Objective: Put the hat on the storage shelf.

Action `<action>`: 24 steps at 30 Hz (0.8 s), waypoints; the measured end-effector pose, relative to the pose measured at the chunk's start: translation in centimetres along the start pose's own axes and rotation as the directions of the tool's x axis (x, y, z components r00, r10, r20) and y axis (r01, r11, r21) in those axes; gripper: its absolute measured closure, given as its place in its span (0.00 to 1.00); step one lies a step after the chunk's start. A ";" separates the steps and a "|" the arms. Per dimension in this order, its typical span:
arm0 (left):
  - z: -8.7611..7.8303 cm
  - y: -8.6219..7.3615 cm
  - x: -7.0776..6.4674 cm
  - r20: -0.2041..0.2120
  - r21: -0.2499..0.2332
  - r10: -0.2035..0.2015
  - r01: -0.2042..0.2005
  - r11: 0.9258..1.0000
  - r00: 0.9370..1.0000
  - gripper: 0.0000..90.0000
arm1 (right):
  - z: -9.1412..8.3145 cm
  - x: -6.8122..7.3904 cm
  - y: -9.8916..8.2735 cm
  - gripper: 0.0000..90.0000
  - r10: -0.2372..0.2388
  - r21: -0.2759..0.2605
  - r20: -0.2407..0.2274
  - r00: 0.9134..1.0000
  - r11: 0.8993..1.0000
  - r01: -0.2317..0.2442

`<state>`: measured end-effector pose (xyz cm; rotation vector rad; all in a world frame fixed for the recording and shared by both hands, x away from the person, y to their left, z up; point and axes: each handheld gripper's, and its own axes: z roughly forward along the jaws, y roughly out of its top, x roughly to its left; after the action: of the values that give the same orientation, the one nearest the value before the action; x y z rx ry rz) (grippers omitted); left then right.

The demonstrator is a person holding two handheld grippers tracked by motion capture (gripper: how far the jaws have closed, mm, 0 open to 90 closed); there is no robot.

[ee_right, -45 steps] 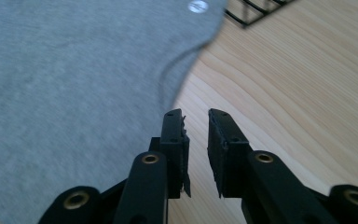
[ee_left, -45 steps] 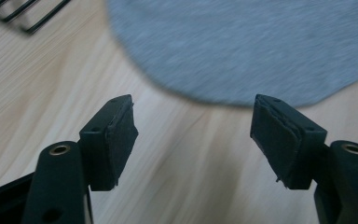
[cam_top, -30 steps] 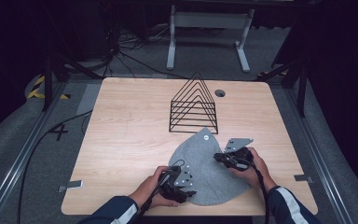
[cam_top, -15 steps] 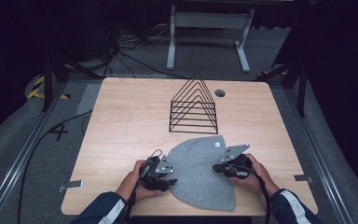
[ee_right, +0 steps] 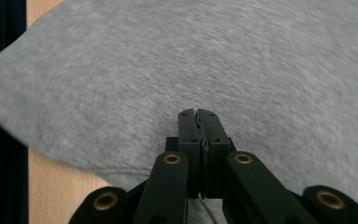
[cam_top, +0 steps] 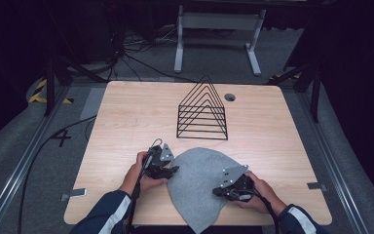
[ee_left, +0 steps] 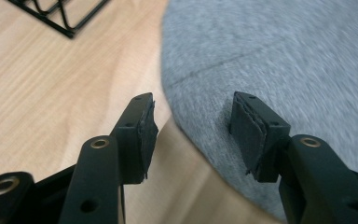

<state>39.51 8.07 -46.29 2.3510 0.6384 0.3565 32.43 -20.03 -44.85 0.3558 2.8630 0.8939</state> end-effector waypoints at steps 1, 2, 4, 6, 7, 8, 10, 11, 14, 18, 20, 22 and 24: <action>0.2 0.2 0.3 -0.001 0.005 -0.002 0.002 1.000 1.000 0.56 | 0.1 0.2 0.2 0.99 -0.005 0.000 -0.003 1.000 1.000 0.005; 0.5 0.5 0.5 -0.007 0.000 -0.005 0.005 1.000 1.000 0.56 | 0.3 0.4 0.4 0.99 -0.011 -0.002 -0.005 1.000 1.000 0.011; 0.7 0.7 0.8 -0.012 -0.005 0.000 0.000 1.000 1.000 0.56 | 0.5 0.6 0.6 0.99 -0.022 -0.002 -0.005 1.000 1.000 0.022; 1.3 1.2 1.2 -0.011 -0.010 -0.024 0.024 1.000 1.000 0.56 | 0.8 0.9 1.0 0.99 -0.028 -0.004 -0.008 1.000 1.000 0.028; 1.6 1.5 1.3 -0.015 -0.012 -0.029 0.029 1.000 0.999 0.56 | 0.9 0.9 1.2 0.99 -0.032 -0.004 -0.005 0.999 0.999 0.032; 1.9 1.8 1.4 -0.027 -0.014 -0.029 0.029 0.999 0.999 0.55 | 1.0 1.0 1.3 0.99 -0.031 -0.006 -0.001 1.000 1.000 0.031; 2.4 2.5 1.4 -0.042 -0.013 -0.024 0.024 1.000 0.999 0.53 | 1.1 1.2 1.6 0.95 -0.052 -0.004 0.028 0.998 0.999 0.052; 2.5 2.8 1.2 -0.049 -0.010 -0.016 0.016 1.000 0.999 0.51 | 1.0 1.3 1.7 0.93 -0.054 -0.007 0.042 0.998 0.999 0.054; 1.3 3.2 0.9 -0.041 -0.035 -0.014 0.013 0.999 0.999 0.44 | -0.4 0.7 1.6 0.88 -0.024 -0.059 0.088 0.996 0.998 0.029; -1.2 2.5 -0.9 0.011 -0.053 0.015 -0.015 0.998 1.000 0.39 | -3.1 -1.9 0.0 0.86 0.051 -0.099 0.203 0.978 0.995 -0.032; -2.4 1.3 -2.5 0.040 -0.046 0.047 -0.045 0.998 0.998 0.37 | -4.1 -3.2 -1.4 0.87 0.100 -0.099 0.253 0.962 0.992 -0.077; -3.0 -0.2 -4.0 0.060 -0.025 0.072 -0.070 0.997 0.996 0.36 | -4.8 -4.5 -2.9 0.88 0.163 -0.108 0.270 0.949 0.984 -0.138; -3.3 -1.3 -4.7 0.076 -0.004 0.080 -0.080 0.997 0.994 0.36 | -4.8 -5.1 -3.8 0.89 0.194 -0.100 0.264 0.945 0.980 -0.173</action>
<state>33.76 8.19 -45.14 2.3813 0.5091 0.3009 35.76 -27.01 -42.88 0.6899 2.5671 0.8995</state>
